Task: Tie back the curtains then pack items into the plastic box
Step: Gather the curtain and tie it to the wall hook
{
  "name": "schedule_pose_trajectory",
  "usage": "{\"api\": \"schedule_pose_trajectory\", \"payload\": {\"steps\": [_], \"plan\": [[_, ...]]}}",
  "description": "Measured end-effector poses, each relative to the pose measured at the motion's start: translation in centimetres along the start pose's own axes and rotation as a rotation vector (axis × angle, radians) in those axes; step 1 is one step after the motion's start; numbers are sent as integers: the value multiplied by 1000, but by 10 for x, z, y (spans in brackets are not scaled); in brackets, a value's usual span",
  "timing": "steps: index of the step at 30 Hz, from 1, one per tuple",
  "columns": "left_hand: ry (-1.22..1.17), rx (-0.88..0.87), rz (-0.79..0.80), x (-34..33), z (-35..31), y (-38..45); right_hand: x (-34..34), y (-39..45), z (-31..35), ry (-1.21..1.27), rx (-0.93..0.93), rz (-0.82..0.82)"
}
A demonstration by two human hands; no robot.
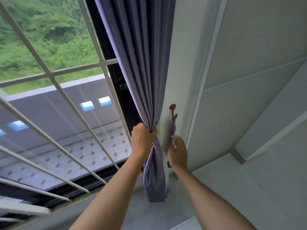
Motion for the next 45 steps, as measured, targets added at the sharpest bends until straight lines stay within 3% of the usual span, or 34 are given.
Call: {"api": "schedule_pose_trajectory", "payload": {"steps": [2,5,8,14,18,23,28,33,39,43,45], "plan": [[-13,7,-3,-3,-3,1,-1,23,-8,-87,-40,30],[-7,8,-6,-8,-4,1,-16,53,-8,-202,-108,231],[-28,16,7,-9,-5,-1,-29,64,-1,-126,-34,306],[-74,103,26,-2,-7,-4,2,42,3,-39,-51,-34],[-110,133,66,0,-9,0,20,14,7,46,-93,-118],[-111,131,99,1,-13,-2,35,-7,14,-120,-168,14],[-95,102,128,6,-15,-9,39,-33,38,-233,-110,104],[-84,89,145,10,-17,-14,33,-59,62,-154,-73,83],[-32,30,148,13,-14,-17,11,-93,68,5,132,-47],[-4,12,149,16,-13,-16,3,-97,72,192,162,57],[8,10,155,16,-10,-13,-2,-97,71,319,83,100]]}}
Point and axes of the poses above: each hand's wrist, its own y-axis towards the middle knuckle, its own x-axis out of the back of the hand, z = x × y, the point moved 4 cm from there along y, towards the middle knuckle, and after that the axes turned 3 degrees about -z, right-handed, at the moved point
